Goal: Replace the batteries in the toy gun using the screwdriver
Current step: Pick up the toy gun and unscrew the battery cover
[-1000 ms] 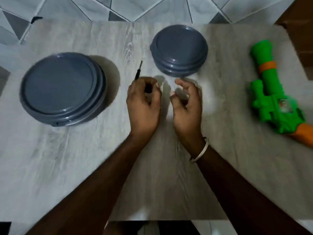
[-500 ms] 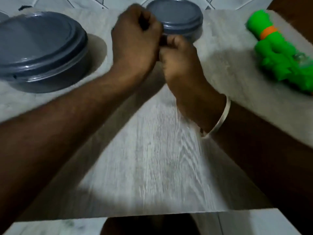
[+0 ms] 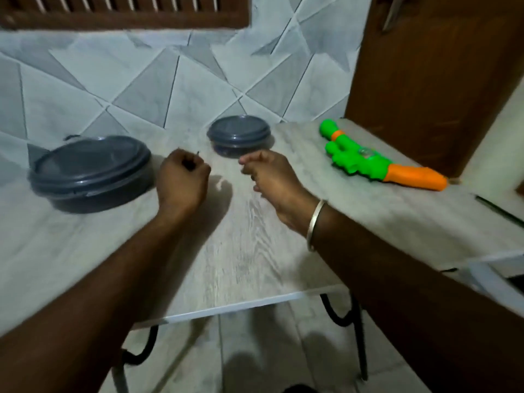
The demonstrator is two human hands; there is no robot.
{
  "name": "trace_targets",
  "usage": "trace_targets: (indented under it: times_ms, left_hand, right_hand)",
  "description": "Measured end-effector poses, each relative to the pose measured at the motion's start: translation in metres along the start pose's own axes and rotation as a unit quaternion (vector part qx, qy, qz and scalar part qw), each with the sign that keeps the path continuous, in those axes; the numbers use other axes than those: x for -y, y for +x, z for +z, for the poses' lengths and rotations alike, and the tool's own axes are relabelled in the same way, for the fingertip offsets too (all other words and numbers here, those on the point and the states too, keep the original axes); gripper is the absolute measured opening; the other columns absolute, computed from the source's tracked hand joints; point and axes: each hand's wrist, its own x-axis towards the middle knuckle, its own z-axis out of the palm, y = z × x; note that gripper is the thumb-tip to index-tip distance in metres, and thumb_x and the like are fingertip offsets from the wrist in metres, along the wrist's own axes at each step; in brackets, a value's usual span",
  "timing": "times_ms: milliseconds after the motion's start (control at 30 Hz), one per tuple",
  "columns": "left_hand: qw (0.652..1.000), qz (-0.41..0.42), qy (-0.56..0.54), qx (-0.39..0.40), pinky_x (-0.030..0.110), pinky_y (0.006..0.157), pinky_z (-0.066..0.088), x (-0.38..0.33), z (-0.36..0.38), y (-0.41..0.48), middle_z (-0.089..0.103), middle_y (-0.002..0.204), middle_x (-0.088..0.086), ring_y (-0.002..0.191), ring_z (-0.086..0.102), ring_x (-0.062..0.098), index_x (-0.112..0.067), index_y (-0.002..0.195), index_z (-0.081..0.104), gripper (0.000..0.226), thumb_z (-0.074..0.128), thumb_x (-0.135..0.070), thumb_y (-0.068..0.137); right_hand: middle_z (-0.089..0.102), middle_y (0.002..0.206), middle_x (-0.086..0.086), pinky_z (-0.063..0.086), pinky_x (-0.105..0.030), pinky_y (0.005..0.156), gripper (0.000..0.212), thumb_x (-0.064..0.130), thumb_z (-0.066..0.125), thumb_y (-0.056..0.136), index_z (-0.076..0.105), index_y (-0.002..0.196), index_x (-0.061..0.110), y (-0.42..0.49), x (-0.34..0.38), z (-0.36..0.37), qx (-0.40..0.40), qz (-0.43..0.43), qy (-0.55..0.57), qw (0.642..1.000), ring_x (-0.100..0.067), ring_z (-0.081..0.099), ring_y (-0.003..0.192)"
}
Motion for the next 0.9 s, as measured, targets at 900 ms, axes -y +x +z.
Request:
trace_targets:
  times_ms: [900]
  left_hand:
    - [0.94, -0.183, -0.184, 0.221, 0.056, 0.072, 0.062, -0.068, 0.275, -0.015, 0.073, 0.081, 0.024, 0.071, 0.074, 0.041, -0.002, 0.086, 0.067, 0.078, 0.075, -0.067, 0.044]
  right_hand:
    - [0.055, 0.135, -0.008, 0.038, -0.05, 0.107, 0.057, 0.057, 0.054, 0.081, 0.058, 0.129, 0.027, 0.017, -0.082, -0.292, -0.214, 0.104, -0.215, 0.947, -0.035, 0.046, 0.126]
